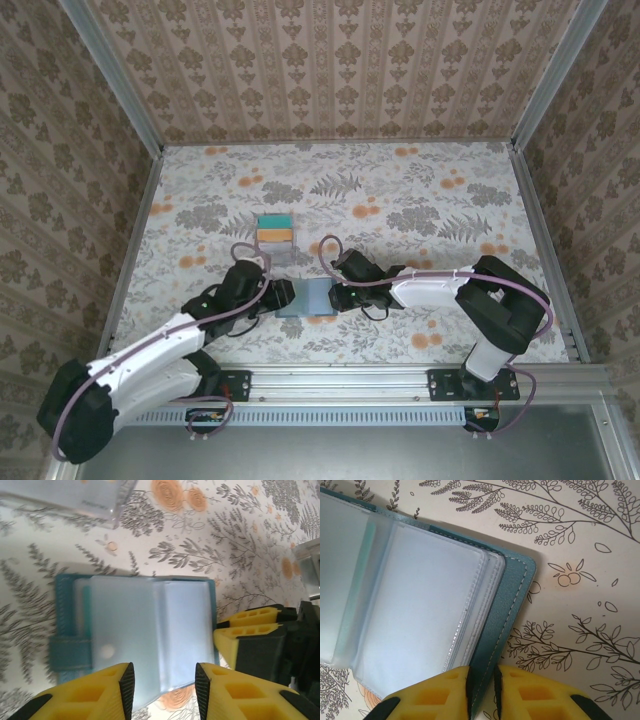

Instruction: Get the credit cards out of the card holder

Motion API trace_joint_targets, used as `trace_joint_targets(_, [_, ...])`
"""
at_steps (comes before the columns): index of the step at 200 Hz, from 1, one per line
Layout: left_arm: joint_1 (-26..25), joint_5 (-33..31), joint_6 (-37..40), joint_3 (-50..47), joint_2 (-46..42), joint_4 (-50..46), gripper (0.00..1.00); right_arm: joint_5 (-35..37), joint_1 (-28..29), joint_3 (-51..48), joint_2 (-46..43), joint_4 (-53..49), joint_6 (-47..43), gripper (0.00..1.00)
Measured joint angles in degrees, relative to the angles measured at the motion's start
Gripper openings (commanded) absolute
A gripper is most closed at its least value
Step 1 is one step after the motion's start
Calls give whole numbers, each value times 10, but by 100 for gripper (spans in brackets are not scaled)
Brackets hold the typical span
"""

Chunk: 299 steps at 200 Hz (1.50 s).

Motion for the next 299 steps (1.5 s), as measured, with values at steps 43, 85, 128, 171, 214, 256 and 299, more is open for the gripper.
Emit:
trace_joint_targets(43, [17,6,-3,-43,-32,-18,45,0,0,0,0,0,0,23])
trace_joint_targets(85, [17,24,-3,-50,11,10,45,0,0,0,0,0,2,23])
trace_joint_targets(128, [17,40,-3,-50,85,59,43,0,2,0,0,1,2,23])
trace_joint_targets(171, [-5,47,-7,-43,104,92,42,0,2,0,1,2,2,23])
trace_joint_targets(214, [-42,45,-7,-3,107,103,42,0,2,0,2,4,2,23])
trace_joint_targets(256, [-77,42,-7,32,161,124,42,4,3,0,2,7,4,23])
trace_joint_targets(299, [-106,41,-6,72,230,141,39,27,3,-27,-25,13,17,25])
